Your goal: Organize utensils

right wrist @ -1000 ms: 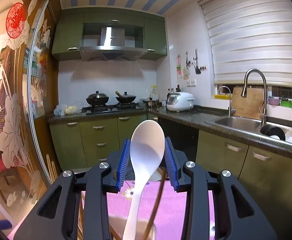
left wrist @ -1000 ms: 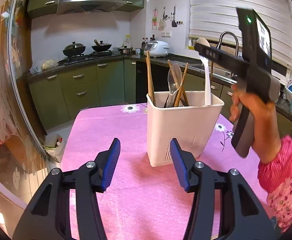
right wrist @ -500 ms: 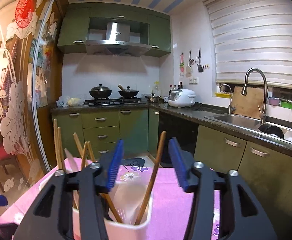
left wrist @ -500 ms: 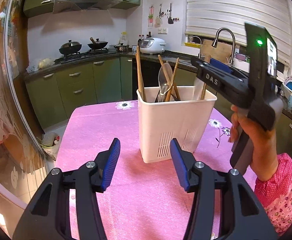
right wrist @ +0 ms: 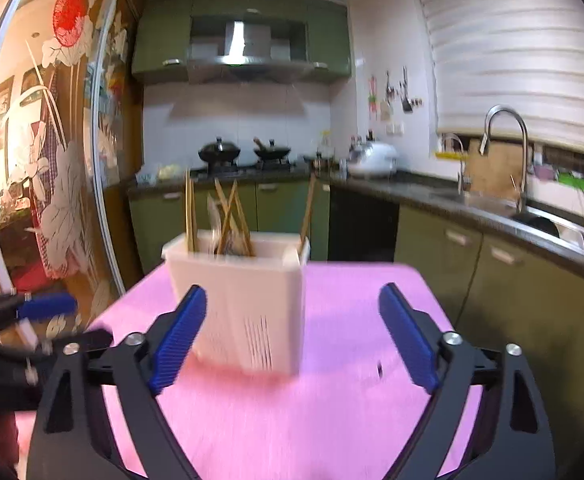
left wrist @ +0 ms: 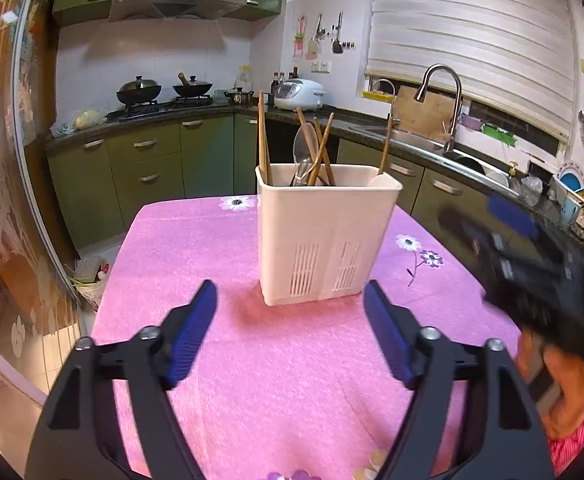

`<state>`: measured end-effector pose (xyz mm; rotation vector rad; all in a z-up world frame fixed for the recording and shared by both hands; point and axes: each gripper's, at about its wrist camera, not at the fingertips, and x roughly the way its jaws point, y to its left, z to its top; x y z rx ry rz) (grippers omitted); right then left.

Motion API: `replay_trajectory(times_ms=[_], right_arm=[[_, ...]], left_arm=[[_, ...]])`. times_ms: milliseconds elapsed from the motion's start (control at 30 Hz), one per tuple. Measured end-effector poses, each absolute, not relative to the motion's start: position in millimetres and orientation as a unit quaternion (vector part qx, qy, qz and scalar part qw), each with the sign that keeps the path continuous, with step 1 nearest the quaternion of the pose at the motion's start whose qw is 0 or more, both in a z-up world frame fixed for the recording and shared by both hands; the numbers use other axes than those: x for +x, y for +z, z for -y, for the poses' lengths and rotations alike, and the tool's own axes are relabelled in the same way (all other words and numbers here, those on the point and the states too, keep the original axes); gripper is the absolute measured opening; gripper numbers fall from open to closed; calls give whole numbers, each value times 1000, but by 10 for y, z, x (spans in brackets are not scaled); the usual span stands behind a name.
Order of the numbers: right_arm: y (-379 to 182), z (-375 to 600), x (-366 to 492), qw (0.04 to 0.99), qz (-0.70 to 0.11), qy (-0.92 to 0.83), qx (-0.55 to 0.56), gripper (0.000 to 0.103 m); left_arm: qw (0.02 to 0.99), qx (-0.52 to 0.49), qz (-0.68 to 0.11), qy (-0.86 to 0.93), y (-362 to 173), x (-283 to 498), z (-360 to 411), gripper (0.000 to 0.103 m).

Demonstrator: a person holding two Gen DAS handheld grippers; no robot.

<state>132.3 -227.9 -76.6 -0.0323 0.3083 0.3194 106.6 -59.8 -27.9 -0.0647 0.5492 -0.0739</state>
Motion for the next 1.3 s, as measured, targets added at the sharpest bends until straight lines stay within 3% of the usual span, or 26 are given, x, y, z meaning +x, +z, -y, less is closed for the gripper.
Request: replay_trajectory(times_ms=[67,133,467,733,1300], right_arm=[[-840,2365,1149,973,-170,154,-13,95],[-907,2414,993,971,-182,155,-9,98],[-921,2522,393,967,-209,146,-27,98],[-810,2630,0,969,-212,122,-32,99],[-534,2697,-347,974,-193,109,-38,99]], left_arm=[[964,-36,-262,-33,-263,955,603,89],[967,-43,-249,-28,-239,810,574,96],[974,-5,-228,-4,-142,246,659,96],[977,-33,-210,-27,-65,-58,685,96],[977,-23,-204,-57,-9,-315,847,96]])
